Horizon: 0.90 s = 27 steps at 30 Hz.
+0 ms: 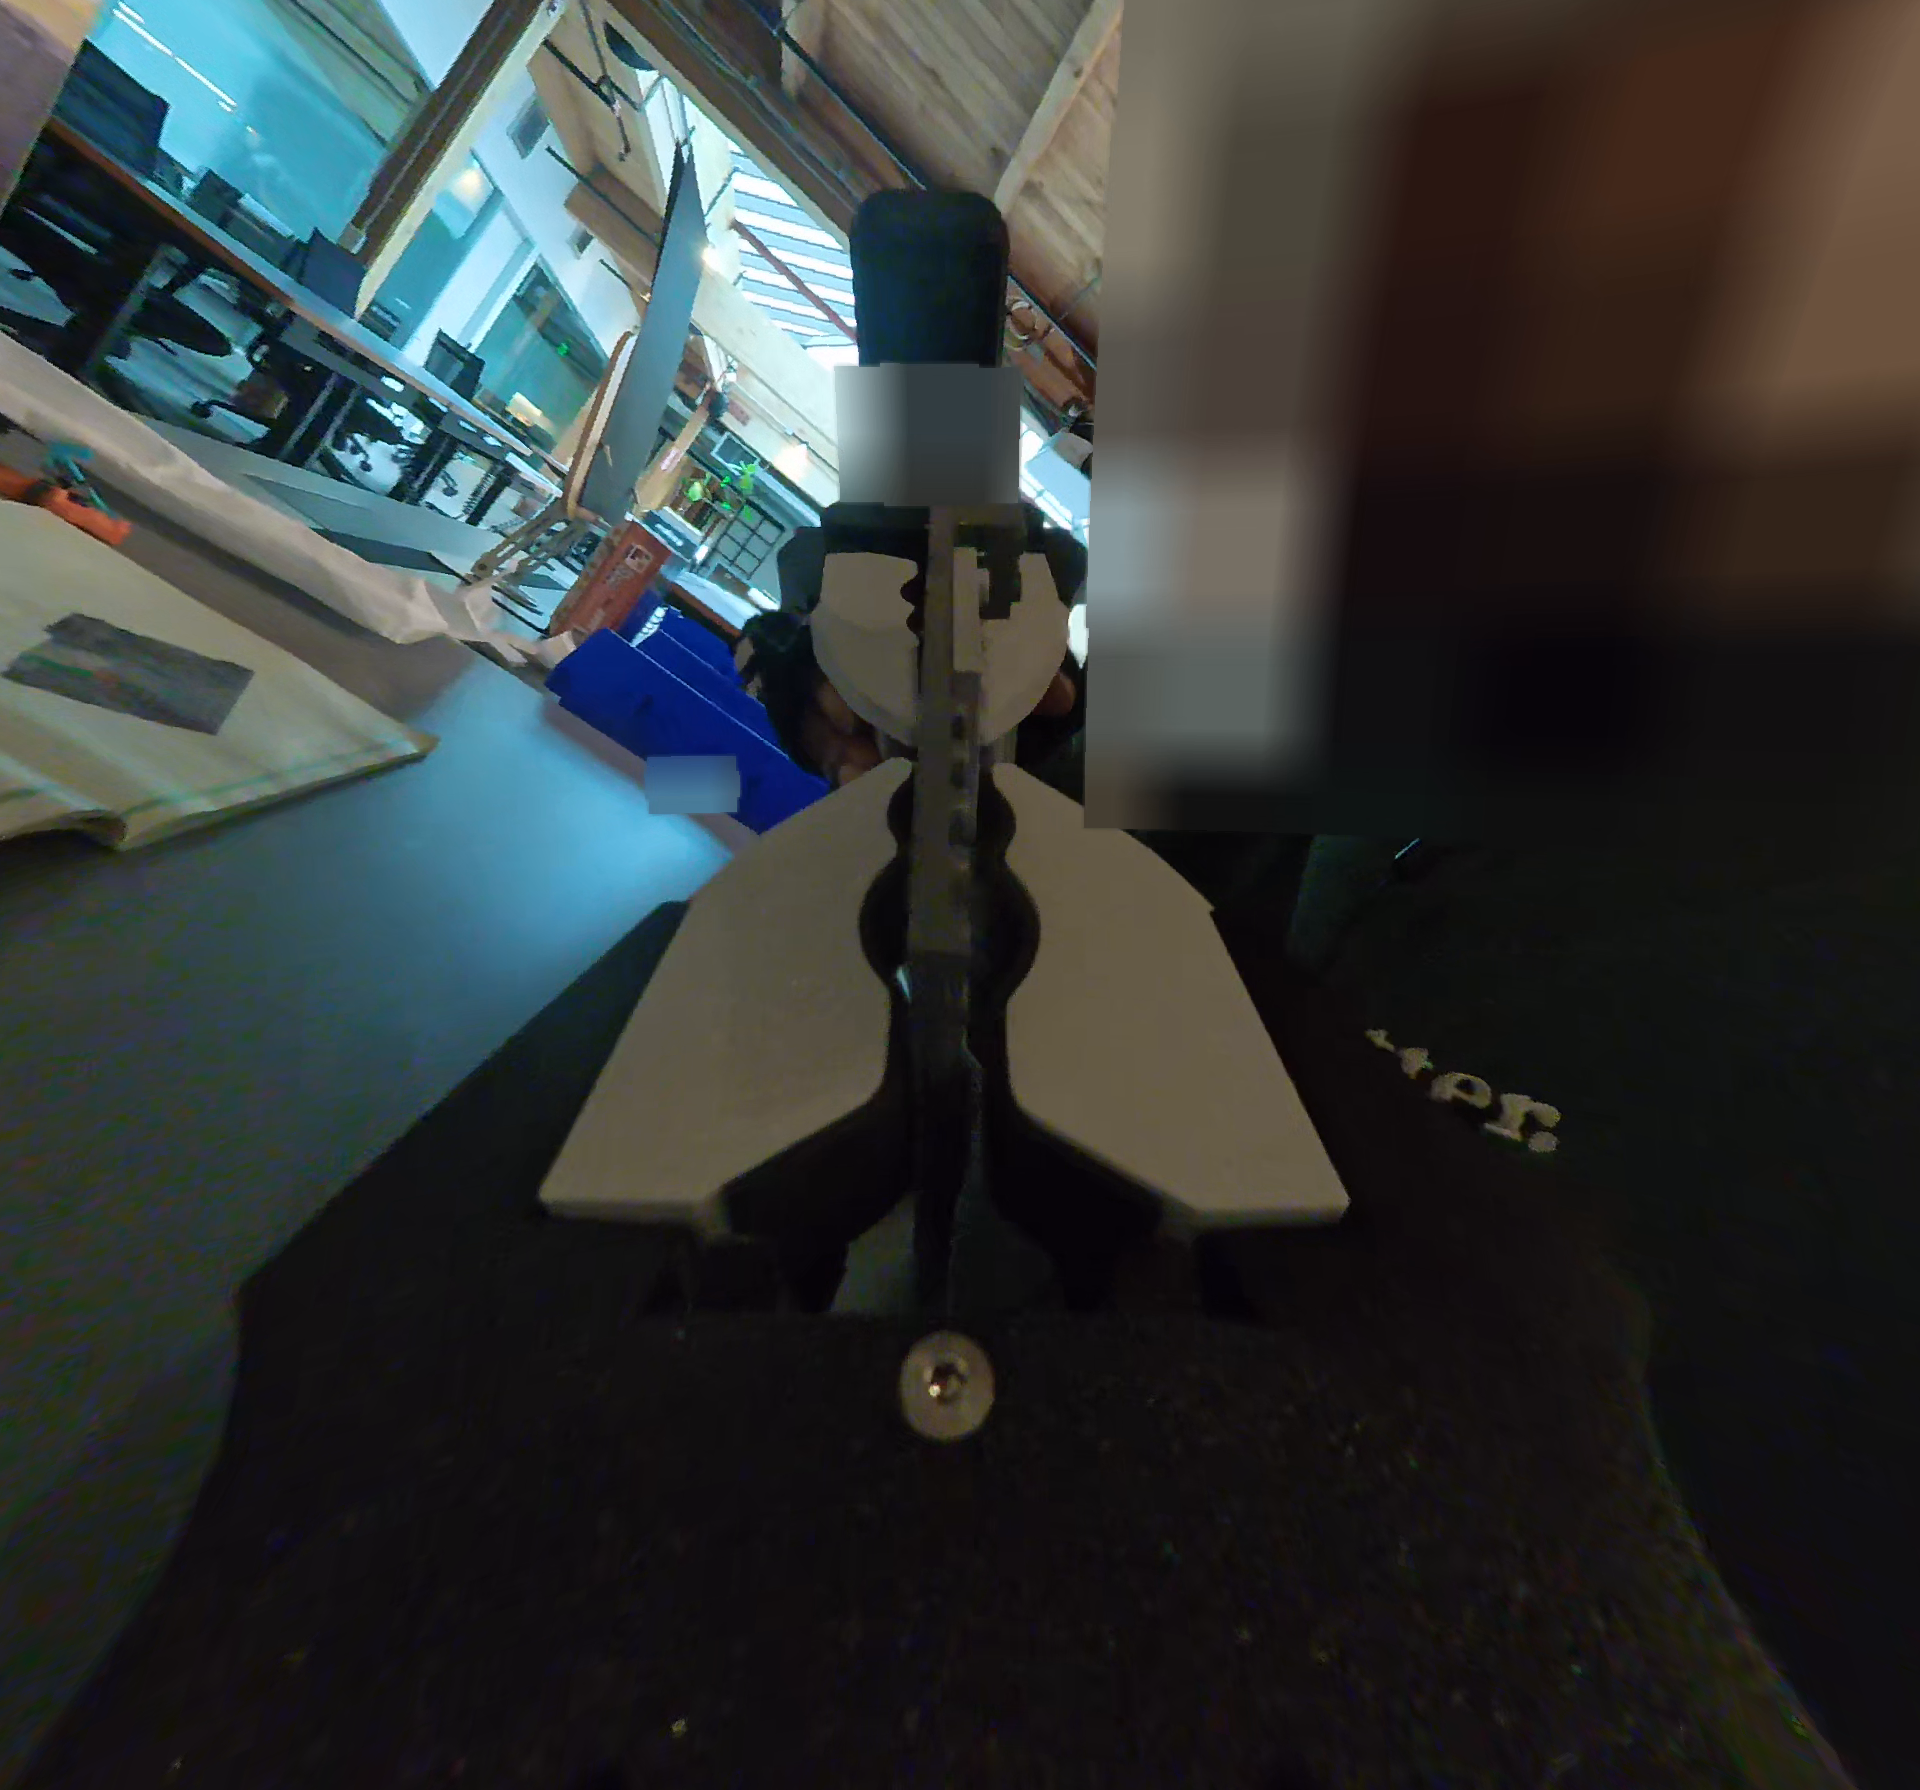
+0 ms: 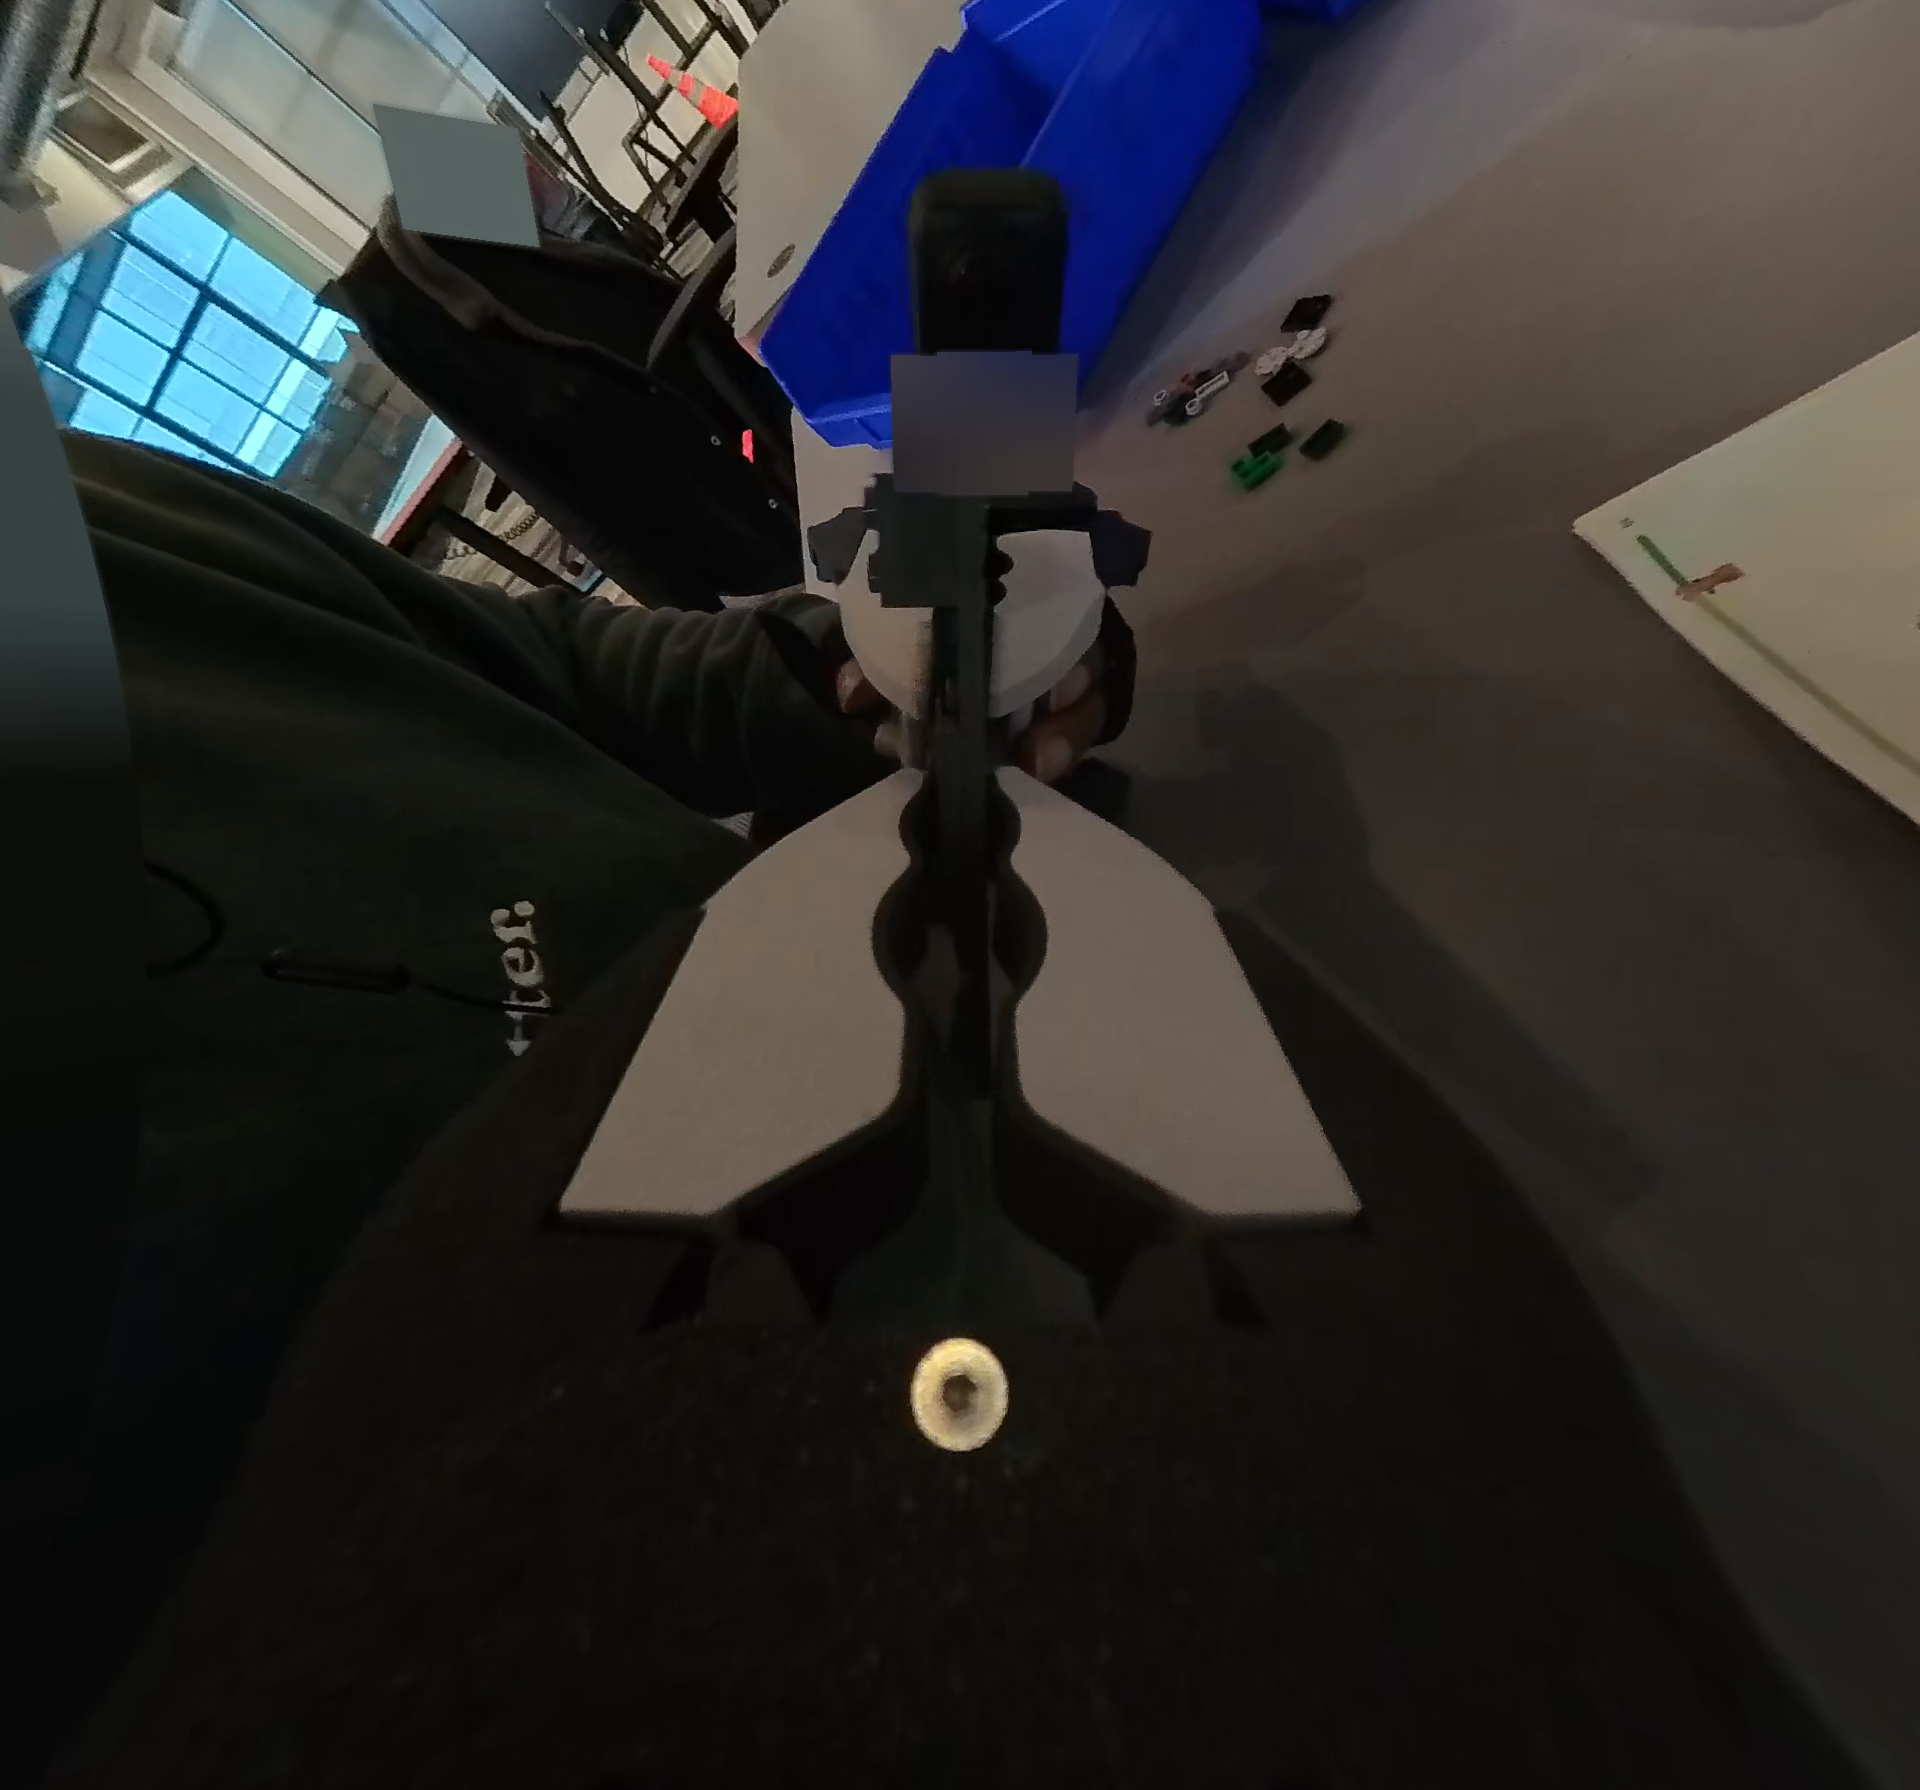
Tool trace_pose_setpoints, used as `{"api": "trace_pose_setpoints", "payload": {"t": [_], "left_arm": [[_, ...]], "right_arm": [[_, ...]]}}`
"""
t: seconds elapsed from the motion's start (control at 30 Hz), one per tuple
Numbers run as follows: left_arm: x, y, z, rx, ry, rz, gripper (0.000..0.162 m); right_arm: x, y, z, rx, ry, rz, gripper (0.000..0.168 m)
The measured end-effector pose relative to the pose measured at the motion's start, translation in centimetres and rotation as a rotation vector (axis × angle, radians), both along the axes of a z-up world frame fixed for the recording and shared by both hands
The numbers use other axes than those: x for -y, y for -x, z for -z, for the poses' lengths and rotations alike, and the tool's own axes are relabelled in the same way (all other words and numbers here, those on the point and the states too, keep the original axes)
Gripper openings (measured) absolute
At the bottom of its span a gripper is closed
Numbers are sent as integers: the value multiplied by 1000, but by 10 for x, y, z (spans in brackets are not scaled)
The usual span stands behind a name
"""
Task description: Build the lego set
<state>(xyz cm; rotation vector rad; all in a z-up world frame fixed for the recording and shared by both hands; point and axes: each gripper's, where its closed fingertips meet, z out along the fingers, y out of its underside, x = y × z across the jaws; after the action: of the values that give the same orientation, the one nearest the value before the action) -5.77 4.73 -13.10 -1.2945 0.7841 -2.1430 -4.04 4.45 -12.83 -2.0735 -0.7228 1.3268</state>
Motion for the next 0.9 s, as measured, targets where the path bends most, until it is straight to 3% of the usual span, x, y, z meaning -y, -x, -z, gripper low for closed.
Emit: {"api": "trace_pose_setpoints", "payload": {"t": [0.63,0.73,0.9], "left_arm": [[-4,-6,0,-53,5,-30,9],[1,-7,2,-72,-4,-3,24],[-5,-3,6,-76,34,-33,19]], "right_arm": [[-4,-6,1,-73,52,38,7],[-6,-10,5,-103,99,50,7],[-7,-13,11,-126,155,58,7]]}}
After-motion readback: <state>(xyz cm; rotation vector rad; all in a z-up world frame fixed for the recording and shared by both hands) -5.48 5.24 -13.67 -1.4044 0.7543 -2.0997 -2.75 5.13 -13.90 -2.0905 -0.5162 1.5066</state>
